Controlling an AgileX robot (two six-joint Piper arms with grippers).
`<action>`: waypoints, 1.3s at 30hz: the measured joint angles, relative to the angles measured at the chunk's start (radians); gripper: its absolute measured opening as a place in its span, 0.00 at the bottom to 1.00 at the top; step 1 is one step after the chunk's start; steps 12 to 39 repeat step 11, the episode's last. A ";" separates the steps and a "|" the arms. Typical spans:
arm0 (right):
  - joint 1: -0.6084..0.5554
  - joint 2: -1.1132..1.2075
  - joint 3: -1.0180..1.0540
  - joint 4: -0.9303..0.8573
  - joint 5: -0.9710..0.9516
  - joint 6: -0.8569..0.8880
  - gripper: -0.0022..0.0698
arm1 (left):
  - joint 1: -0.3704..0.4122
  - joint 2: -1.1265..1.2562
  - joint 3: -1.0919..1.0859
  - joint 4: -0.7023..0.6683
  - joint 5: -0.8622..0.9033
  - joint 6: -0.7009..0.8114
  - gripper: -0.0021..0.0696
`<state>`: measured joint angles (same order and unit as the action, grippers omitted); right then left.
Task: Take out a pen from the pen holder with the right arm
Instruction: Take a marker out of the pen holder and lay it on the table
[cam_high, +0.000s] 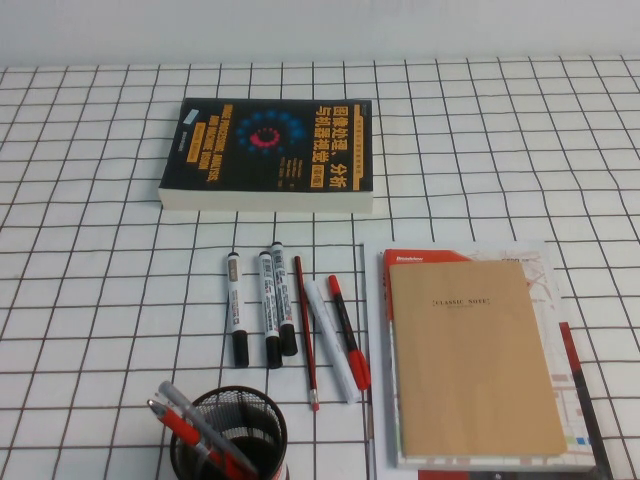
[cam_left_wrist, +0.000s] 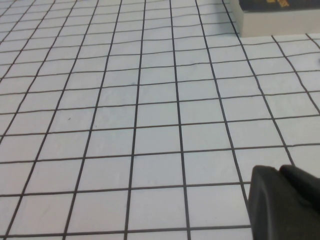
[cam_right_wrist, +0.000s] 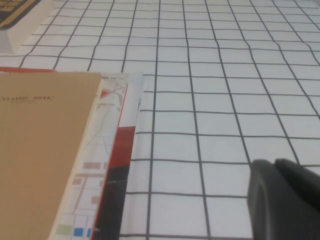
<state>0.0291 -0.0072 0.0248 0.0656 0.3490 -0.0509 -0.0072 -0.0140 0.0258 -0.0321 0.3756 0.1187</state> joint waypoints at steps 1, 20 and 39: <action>0.000 0.000 0.000 0.000 0.000 -0.002 0.01 | 0.000 0.000 0.000 0.000 0.000 0.000 0.02; -0.004 0.000 0.000 0.000 0.000 -0.002 0.01 | 0.000 0.000 0.000 0.000 0.000 0.000 0.02; -0.004 0.000 0.000 0.000 0.000 -0.002 0.01 | 0.000 0.000 0.000 0.000 0.000 0.000 0.02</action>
